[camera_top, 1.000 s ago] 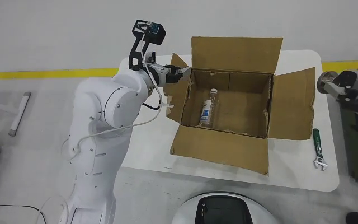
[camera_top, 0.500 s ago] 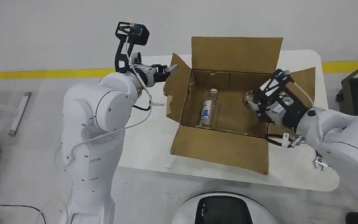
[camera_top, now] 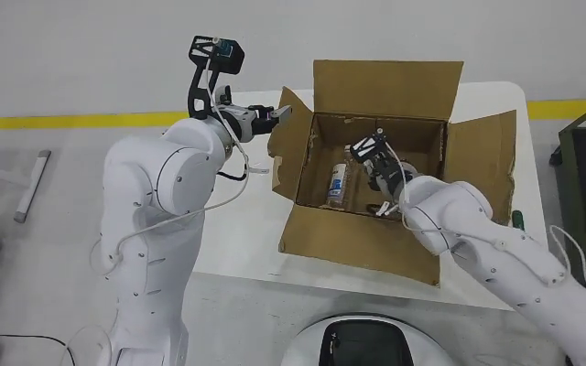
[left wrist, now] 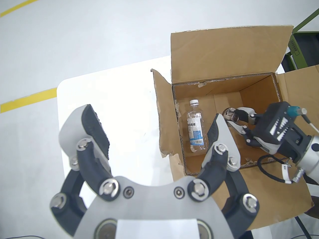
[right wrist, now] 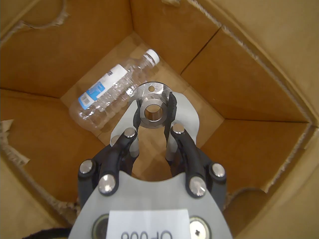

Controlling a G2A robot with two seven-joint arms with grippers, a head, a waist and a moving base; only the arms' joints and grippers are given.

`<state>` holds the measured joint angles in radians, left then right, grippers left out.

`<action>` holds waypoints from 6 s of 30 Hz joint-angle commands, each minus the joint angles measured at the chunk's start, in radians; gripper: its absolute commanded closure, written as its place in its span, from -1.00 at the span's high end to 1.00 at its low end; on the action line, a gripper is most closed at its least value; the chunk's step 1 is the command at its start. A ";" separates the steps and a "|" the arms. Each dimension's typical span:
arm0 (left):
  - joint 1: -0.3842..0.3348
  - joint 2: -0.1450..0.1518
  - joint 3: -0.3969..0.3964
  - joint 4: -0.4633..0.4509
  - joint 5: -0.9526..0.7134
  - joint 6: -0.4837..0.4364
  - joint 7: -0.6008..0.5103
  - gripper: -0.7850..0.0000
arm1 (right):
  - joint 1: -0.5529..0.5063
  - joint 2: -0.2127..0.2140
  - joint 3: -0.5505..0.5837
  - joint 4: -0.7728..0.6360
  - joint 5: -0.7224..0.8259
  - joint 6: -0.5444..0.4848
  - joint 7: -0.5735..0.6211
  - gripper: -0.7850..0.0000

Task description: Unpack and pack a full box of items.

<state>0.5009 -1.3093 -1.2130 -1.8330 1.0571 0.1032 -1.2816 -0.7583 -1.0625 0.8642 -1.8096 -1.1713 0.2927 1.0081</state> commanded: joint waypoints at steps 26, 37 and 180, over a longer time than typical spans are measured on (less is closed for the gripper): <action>0.000 0.000 0.000 0.000 0.000 0.000 0.000 1.00 | 0.073 -0.107 -0.083 0.275 0.085 -0.012 -0.046 -0.11; 0.000 0.000 0.000 0.000 0.000 0.000 0.000 1.00 | -0.009 -0.068 0.149 0.024 0.082 -0.056 0.007 -0.13; 0.000 0.000 0.000 0.000 0.000 0.000 0.000 1.00 | -0.047 0.091 0.175 -0.001 0.420 0.276 0.012 -1.00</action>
<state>0.5009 -1.3093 -1.2130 -1.8330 1.0571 0.1032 -1.2816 -0.8173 -0.9683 1.0578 -1.8183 -0.7287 0.5658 1.0155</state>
